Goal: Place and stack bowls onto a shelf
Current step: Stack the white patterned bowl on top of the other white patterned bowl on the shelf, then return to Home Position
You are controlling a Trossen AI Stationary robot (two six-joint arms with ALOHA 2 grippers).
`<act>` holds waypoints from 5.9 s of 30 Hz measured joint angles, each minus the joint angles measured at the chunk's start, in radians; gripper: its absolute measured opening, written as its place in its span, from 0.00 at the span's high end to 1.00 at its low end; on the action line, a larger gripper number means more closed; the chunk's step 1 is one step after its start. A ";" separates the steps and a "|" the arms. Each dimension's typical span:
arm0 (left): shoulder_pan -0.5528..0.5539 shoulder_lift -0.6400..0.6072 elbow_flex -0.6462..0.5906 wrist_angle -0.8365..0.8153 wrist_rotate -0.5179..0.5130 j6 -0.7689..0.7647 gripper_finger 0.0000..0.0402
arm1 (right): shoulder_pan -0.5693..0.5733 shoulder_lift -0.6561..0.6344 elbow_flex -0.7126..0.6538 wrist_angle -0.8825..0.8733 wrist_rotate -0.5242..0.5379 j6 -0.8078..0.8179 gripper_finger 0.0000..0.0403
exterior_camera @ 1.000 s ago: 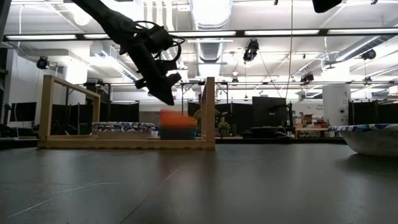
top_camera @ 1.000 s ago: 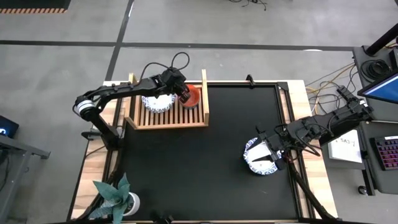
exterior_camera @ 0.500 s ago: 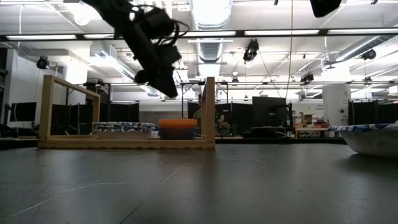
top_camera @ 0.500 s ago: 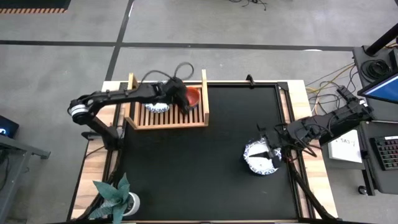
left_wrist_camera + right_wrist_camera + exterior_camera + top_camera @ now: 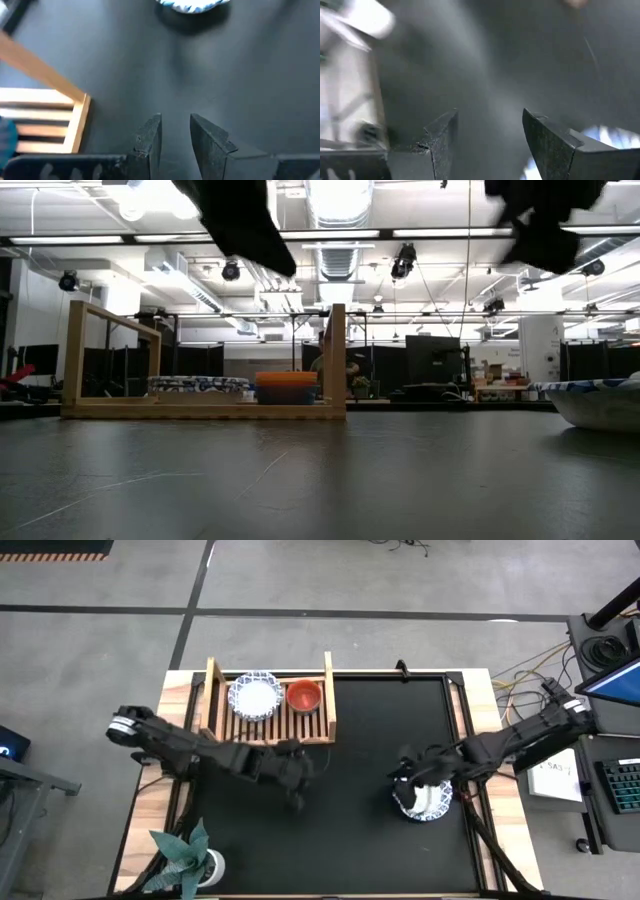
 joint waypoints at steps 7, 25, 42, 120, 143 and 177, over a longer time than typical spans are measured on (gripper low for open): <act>-0.133 0.000 0.000 0.030 -0.185 -0.008 0.79 | 0.050 0.305 0.220 -0.530 -0.173 0.358 0.48; -0.132 0.000 0.000 0.035 -0.258 0.001 0.79 | 0.068 0.767 0.387 -0.661 -0.211 0.224 0.58; -0.132 0.000 0.000 0.216 -0.258 0.081 0.79 | 0.070 0.513 0.419 -0.429 -0.169 -0.140 0.98; 0.377 -0.045 0.249 -0.743 -0.524 -0.086 1.00 | 0.008 0.100 0.196 0.136 0.068 -0.826 0.42; 0.561 0.005 0.017 -0.461 -0.437 -0.058 0.72 | 0.009 0.115 0.188 0.145 0.067 -0.756 0.42; -0.285 -0.728 -0.610 0.354 -0.337 0.084 0.80 | -0.108 -0.329 -0.370 0.547 0.010 -0.921 0.47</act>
